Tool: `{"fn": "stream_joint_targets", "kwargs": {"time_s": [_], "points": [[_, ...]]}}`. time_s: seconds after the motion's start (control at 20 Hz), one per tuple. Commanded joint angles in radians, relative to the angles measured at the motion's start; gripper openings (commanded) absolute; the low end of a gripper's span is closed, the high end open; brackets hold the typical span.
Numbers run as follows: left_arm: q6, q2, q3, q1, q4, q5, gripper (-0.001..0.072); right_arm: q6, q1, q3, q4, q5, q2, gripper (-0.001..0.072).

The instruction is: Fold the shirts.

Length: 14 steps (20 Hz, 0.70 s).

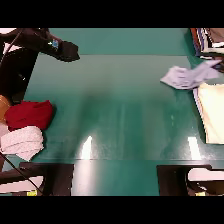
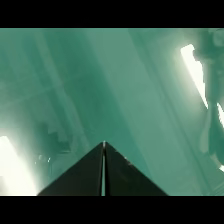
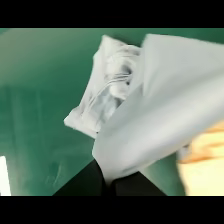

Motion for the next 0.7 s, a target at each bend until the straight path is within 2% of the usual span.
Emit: {"fn": "stream_joint_targets", "kwargs": {"time_s": [0.0, 0.15, 0.4, 0.65], "points": [[-0.006, 0.0, 0.0, -0.03, -0.003, 0.03, 0.0023, 0.006, -0.156, 0.002, 0.001, -0.01, 0.017, 0.001], [-0.007, 0.0, 0.0, -0.03, -0.002, 0.035, 0.0023, -0.006, -0.19, 0.005, 0.085, -0.056, 0.033, 0.001], [-0.005, 0.0, 0.0, -0.03, 0.0, 0.033, 0.0023, -0.017, -0.19, 0.005, 0.074, -0.133, 0.136, 0.001], [0.003, 0.0, 0.0, -0.03, 0.0, 0.032, 0.0023, 0.004, -0.194, 0.003, -0.086, -0.031, 0.244, 0.001]]}}
